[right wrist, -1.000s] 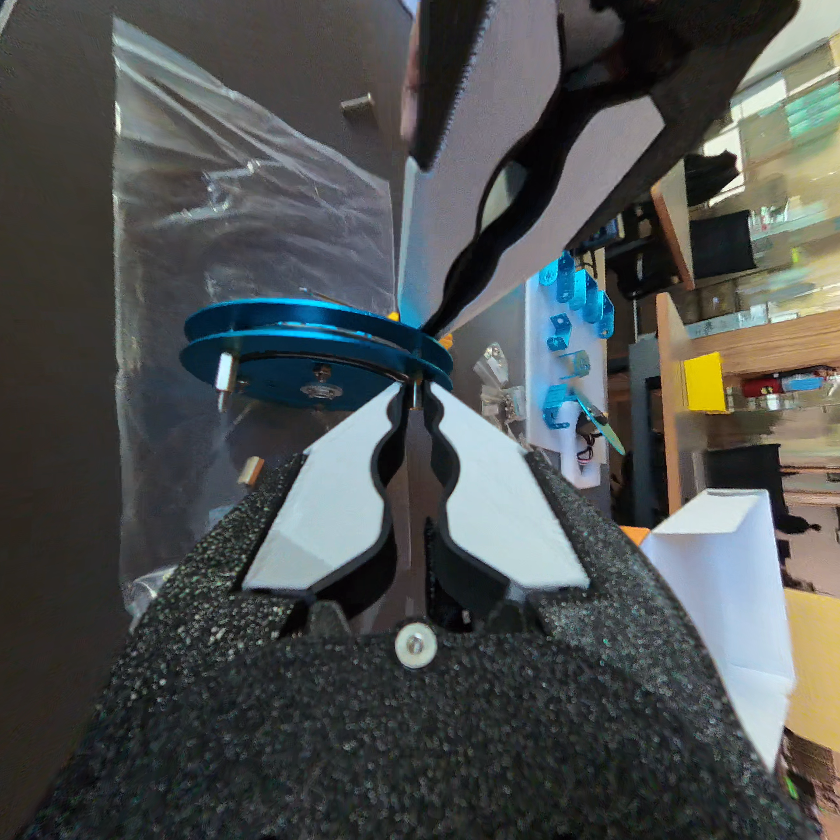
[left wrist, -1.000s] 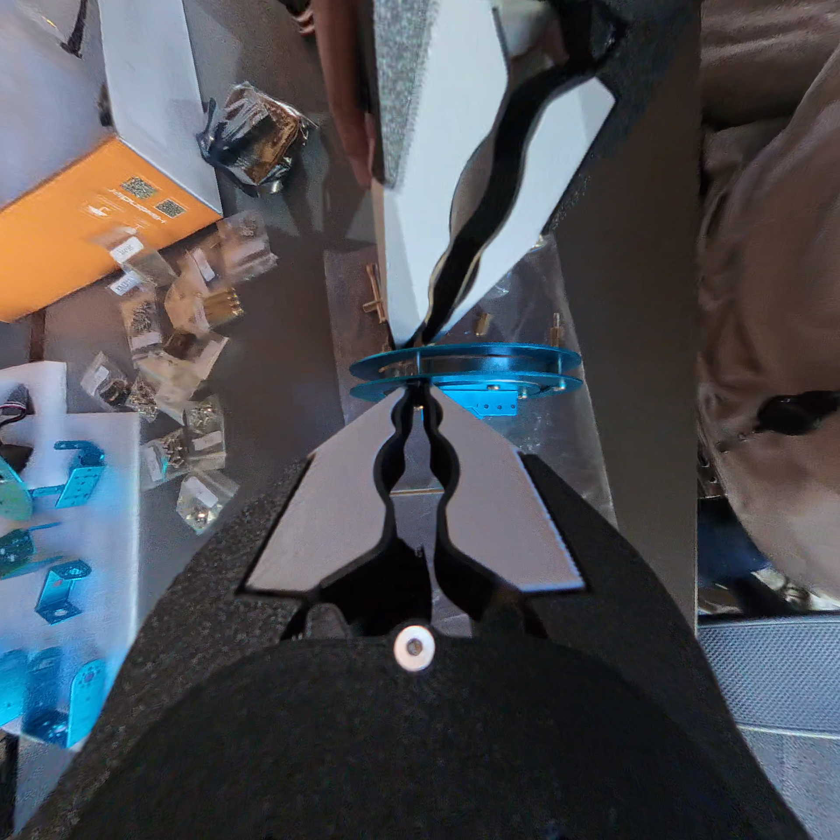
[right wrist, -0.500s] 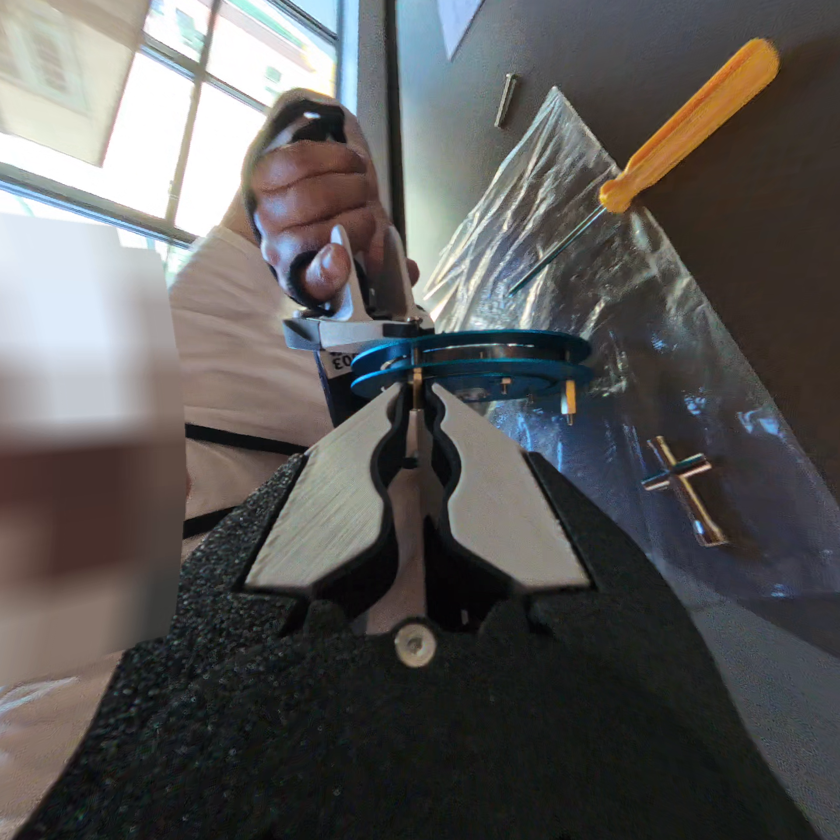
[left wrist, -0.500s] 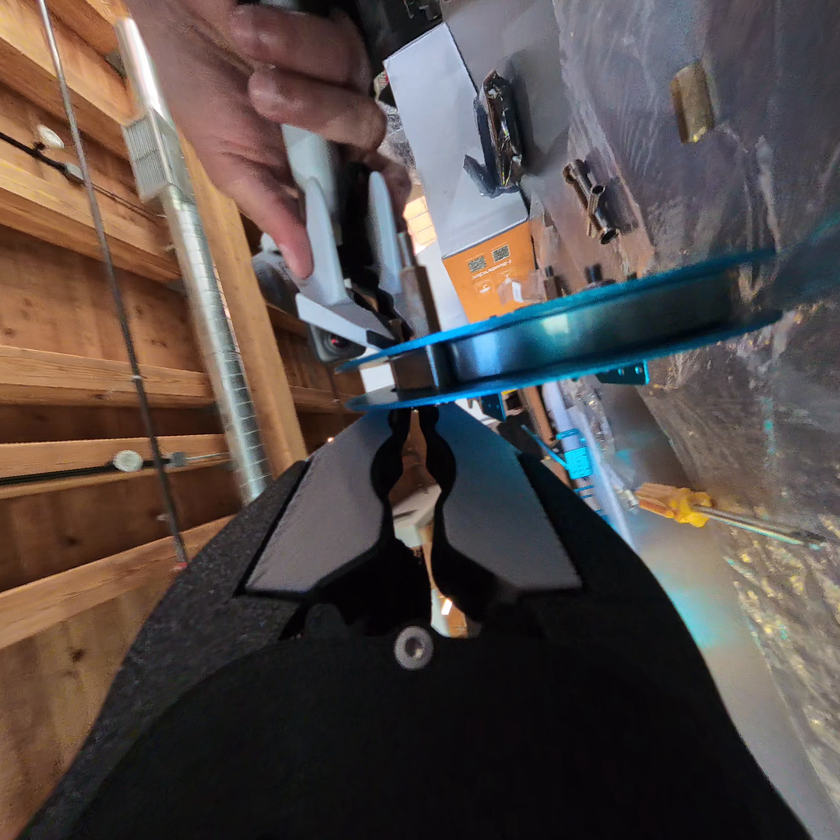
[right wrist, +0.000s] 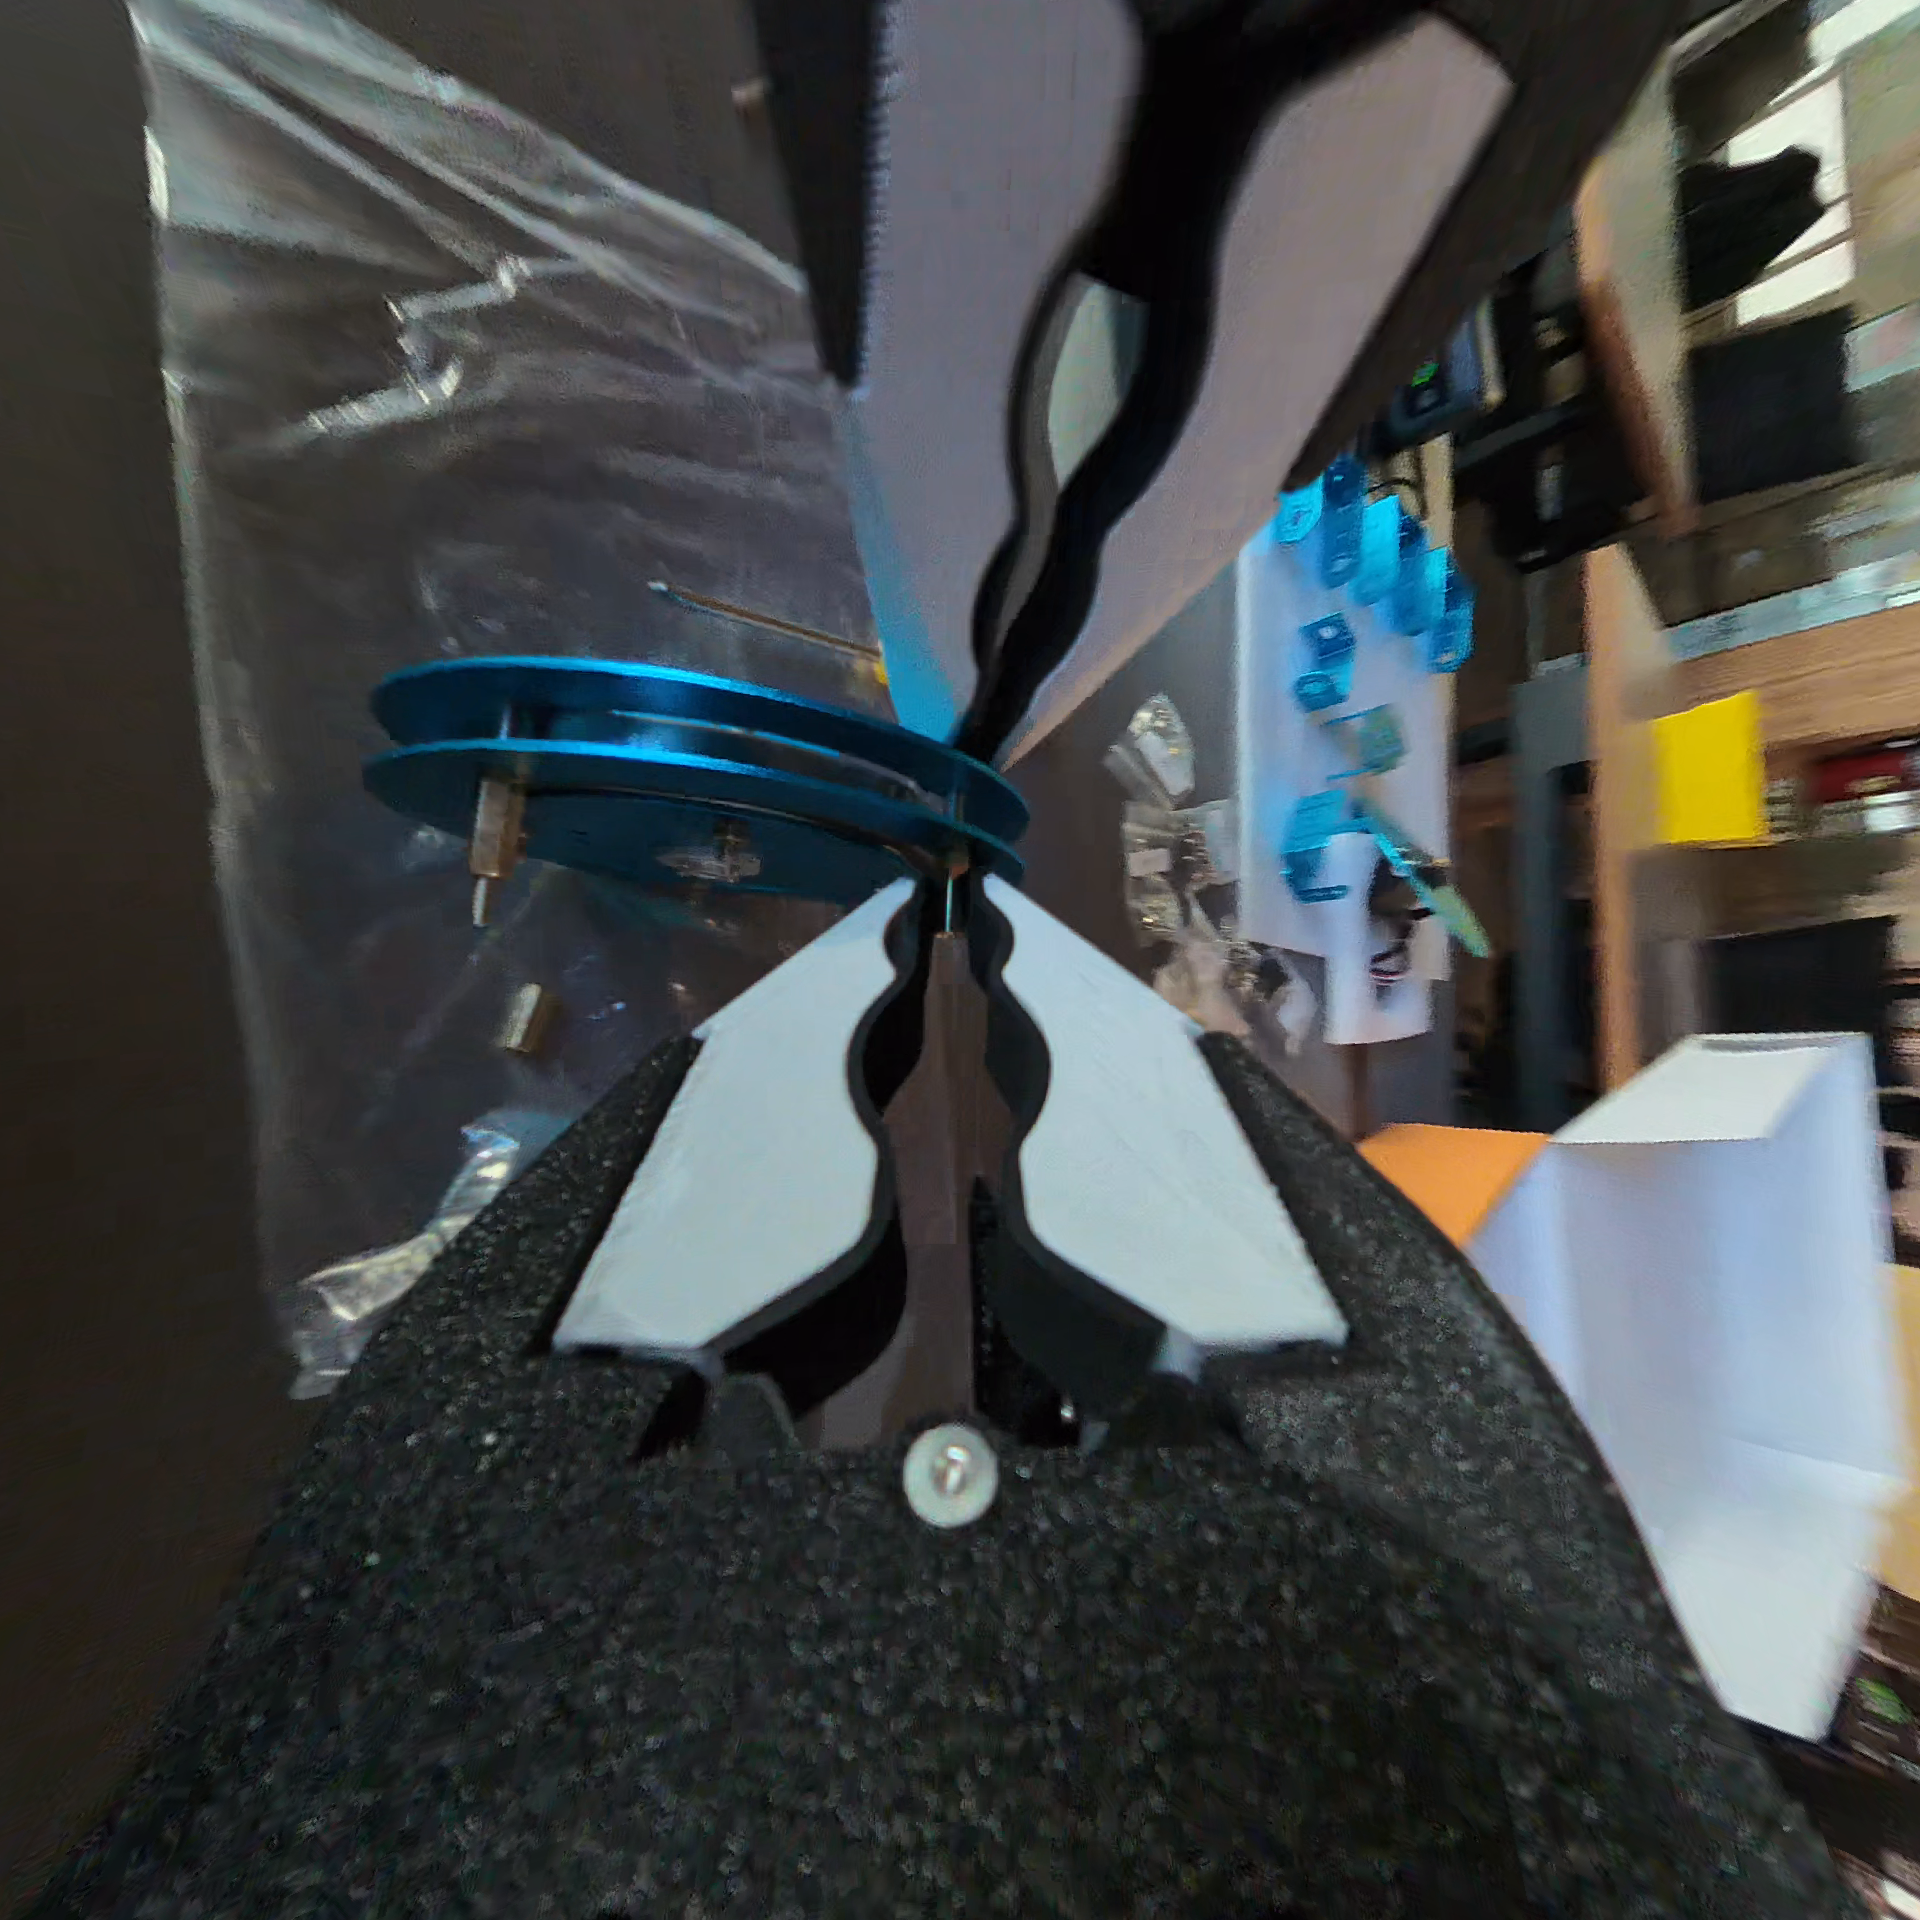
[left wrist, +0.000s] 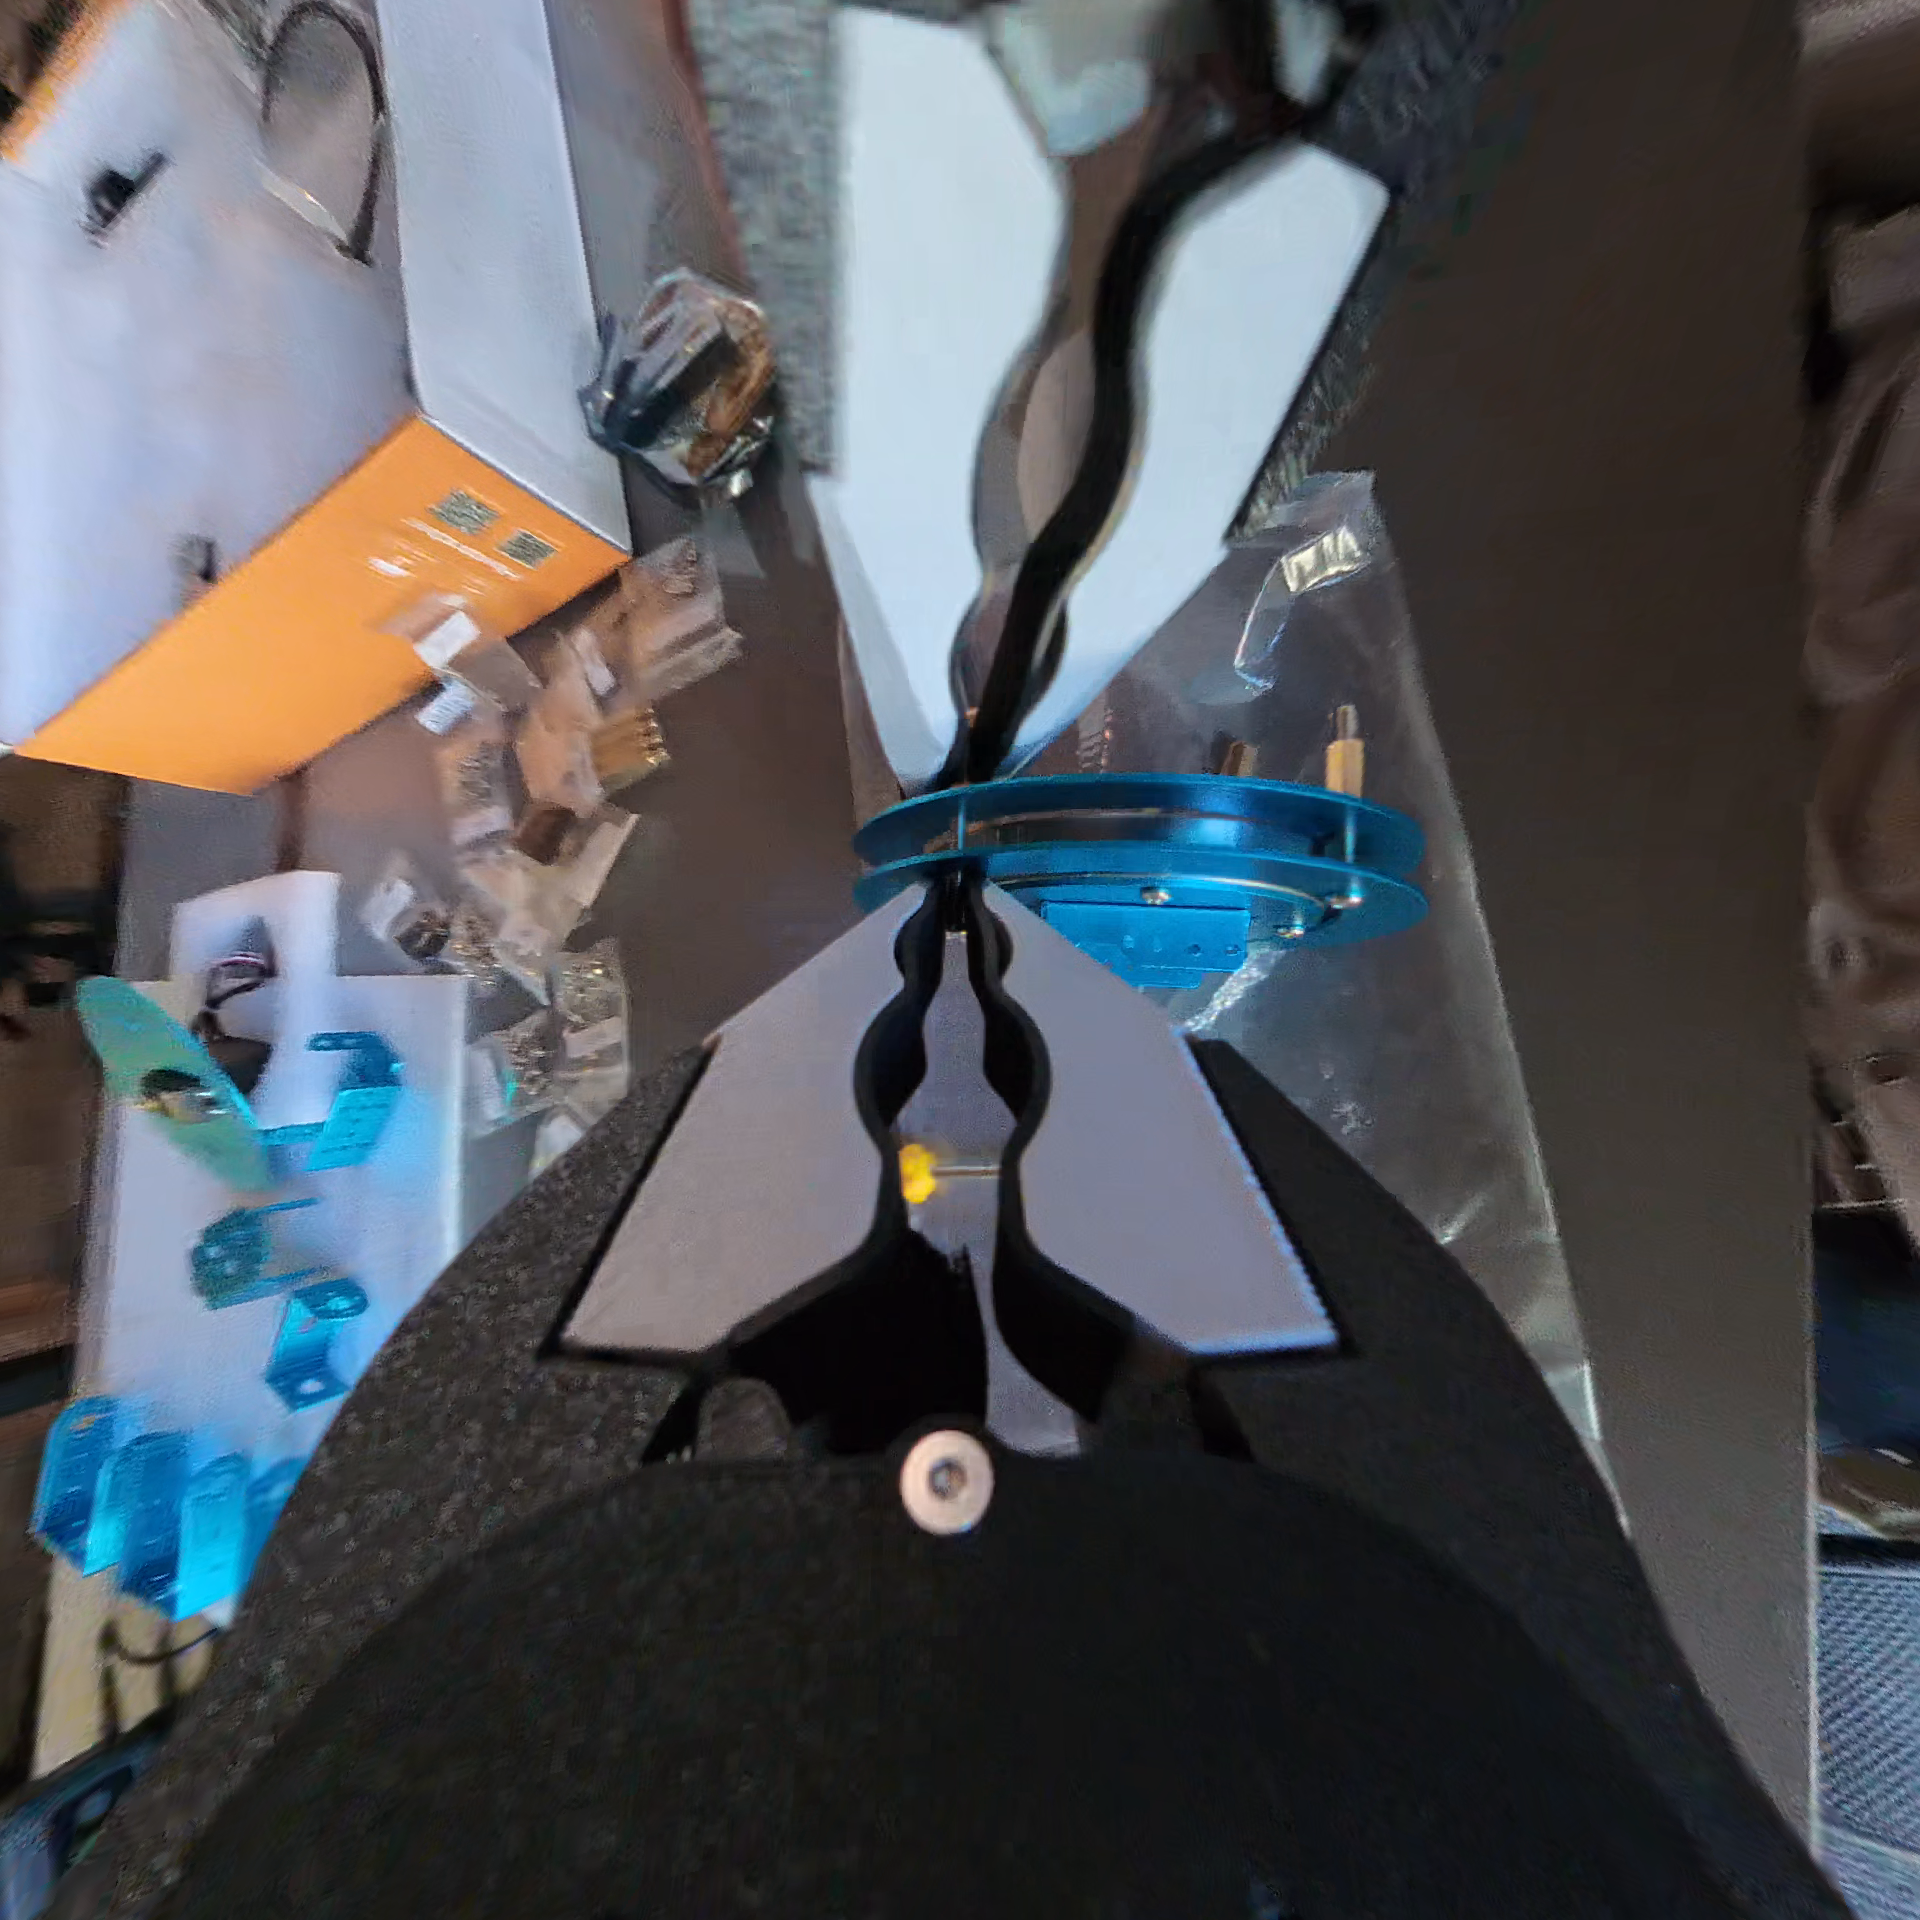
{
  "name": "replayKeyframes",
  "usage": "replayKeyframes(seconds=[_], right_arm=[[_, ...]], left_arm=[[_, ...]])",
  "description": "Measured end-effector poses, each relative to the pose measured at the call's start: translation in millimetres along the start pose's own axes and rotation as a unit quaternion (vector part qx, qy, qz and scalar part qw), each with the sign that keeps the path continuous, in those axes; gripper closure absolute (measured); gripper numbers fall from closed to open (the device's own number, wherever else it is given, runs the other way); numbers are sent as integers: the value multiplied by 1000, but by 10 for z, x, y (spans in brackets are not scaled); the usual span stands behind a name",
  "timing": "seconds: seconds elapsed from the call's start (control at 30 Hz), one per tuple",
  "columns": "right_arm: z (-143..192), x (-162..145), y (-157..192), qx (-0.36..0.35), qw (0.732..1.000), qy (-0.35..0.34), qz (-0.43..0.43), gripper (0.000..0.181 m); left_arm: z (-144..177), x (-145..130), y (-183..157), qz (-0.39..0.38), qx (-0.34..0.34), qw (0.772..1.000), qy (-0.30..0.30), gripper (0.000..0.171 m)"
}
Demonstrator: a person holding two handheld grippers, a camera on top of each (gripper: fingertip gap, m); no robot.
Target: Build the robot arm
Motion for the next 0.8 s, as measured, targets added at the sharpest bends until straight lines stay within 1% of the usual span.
replayKeyframes(seconds=[0.03, 0.07, 0.1, 0.13, 0.17, 0.2, 0.23, 0.27, 0.3, 0.33, 0.4, 0.43, 0.47, 0.5, 0.53, 0.57, 0.6, 0.63, 0.67, 0.7, 0.73, 0.77, 0.8], right_arm=[[-3, 0, -5, -8, 1000, 14, 11, 177], [0, -5, -28, 2, 1000, 23, -5, 177], [9, -20, -64, 30, 999, 17, -42, 177], [19, -50, -107, 68, 993, 2, -94, 177], [25, -93, -152, 115, 981, -16, -157, 177], [26, -141, -191, 167, 959, -36, -227, 177], [19, -192, -220, 224, 927, -55, -297, 177], [2, -246, -240, 279, 888, -73, -360, 178], [-26, -297, -251, 330, 842, -89, -417, 177], [-62, -351, -254, 382, 787, -106, -474, 177], [-144, -453, -222, 471, 663, -138, -565, 177], [-172, -484, -202, 495, 624, -150, -585, 177], [-183, -495, -197, 495, 624, -157, -584, 177], [-172, -481, -204, 474, 656, -158, -565, 177], [-145, -448, -215, 440, 710, -153, -528, 177], [-111, -402, -219, 395, 774, -147, -472, 176], [-68, -346, -216, 342, 832, -141, -413, 174], [-29, -293, -199, 288, 880, -126, -357, 174], [0, -246, -181, 231, 919, -107, -300, 169], [29, -196, -154, 181, 949, -92, -243, 171], [48, -149, -129, 136, 969, -78, -192, 174], [61, -97, -93, 105, 981, -66, -148, 175], [57, -61, -62, 77, 989, -50, -113, 175]], left_arm=[[-13, -1, -1, -15, 10, 1000, -2, 170], [-32, -6, -30, -65, 43, 997, 0, 170], [-53, -11, -83, -139, 92, 986, 6, 170], [-83, -21, -149, -215, 150, 965, 16, 170], [-121, -37, -216, -286, 211, 934, 25, 170], [-163, -61, -278, -346, 268, 898, 34, 171], [-202, -87, -326, -401, 318, 859, 40, 170], [-238, -114, -357, -438, 356, 825, 41, 170], [-267, -134, -371, -454, 383, 803, 38, 171], [-291, -150, -377, -466, 404, 786, 35, 170], [-334, -175, -375, -496, 438, 749, 39, 170], [-344, -178, -370, -494, 442, 747, 37, 171], [-339, -168, -360, -478, 433, 764, 32, 171], [-325, -154, -345, -457, 417, 785, 28, 170], [-304, -136, -331, -438, 398, 806, 21, 169], [-275, -114, -314, -411, 373, 832, 12, 169], [-243, -89, -292, -372, 338, 864, 4, 170], [-211, -70, -261, -334, 299, 894, 2, 170], [-181, -57, -226, -301, 263, 917, 4, 169], [-152, -44, -191, -265, 231, 936, 5, 169], [-127, -25, -167, -229, 197, 953, -1, 169], [-109, -9, -148, -201, 167, 965, -4, 169], [-101, 0, -131, -188, 148, 971, -3, 169]])
Point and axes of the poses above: each gripper's, where its closed fingertips meet, z back along the fingers, x out of its top, y = z × x across the jaws, the point moved 7 cm from there along z, back along the fingers, and after that the axes turned 7 degrees about z, right-handed, at the moved point
